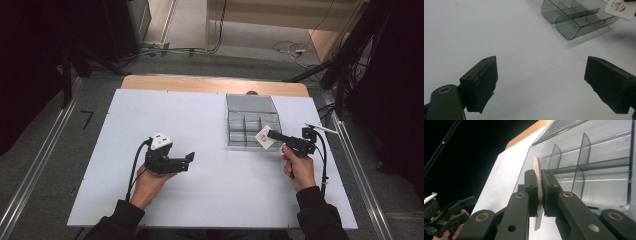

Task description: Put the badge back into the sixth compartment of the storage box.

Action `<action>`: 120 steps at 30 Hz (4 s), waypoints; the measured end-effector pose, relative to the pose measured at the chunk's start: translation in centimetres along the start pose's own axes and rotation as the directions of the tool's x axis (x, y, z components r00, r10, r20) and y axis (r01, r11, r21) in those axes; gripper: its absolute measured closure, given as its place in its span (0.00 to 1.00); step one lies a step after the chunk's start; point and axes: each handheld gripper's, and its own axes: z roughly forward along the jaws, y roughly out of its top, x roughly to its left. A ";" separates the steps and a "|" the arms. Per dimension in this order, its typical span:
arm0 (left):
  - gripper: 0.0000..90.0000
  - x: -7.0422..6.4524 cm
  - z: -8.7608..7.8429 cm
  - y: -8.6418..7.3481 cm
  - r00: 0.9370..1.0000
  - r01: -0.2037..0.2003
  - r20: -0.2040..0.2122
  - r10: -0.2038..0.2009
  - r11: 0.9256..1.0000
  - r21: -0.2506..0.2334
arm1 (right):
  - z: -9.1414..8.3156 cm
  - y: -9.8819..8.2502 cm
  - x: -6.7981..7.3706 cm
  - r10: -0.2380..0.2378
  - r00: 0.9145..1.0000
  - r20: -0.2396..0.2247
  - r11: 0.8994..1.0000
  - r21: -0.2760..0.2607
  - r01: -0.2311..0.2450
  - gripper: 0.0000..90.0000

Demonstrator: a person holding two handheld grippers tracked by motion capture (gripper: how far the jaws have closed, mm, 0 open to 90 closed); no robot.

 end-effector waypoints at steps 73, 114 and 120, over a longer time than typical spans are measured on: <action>0.14 3.4 -2.4 -2.2 0.995 0.066 -0.069 -0.066 0.998 0.000 | -1.4 0.5 1.6 -0.306 0.877 0.370 0.947 0.023 0.321 0.19; 0.14 7.0 -6.0 -3.8 0.974 0.159 -0.159 -0.164 0.986 -0.045 | -4.0 -1.2 0.5 -0.313 0.848 0.428 0.944 0.039 0.328 0.17; 0.14 7.8 -6.4 -4.2 0.967 0.170 -0.186 -0.176 0.984 -0.048 | -4.6 -1.4 0.4 -0.307 0.847 0.434 0.944 0.028 0.328 0.17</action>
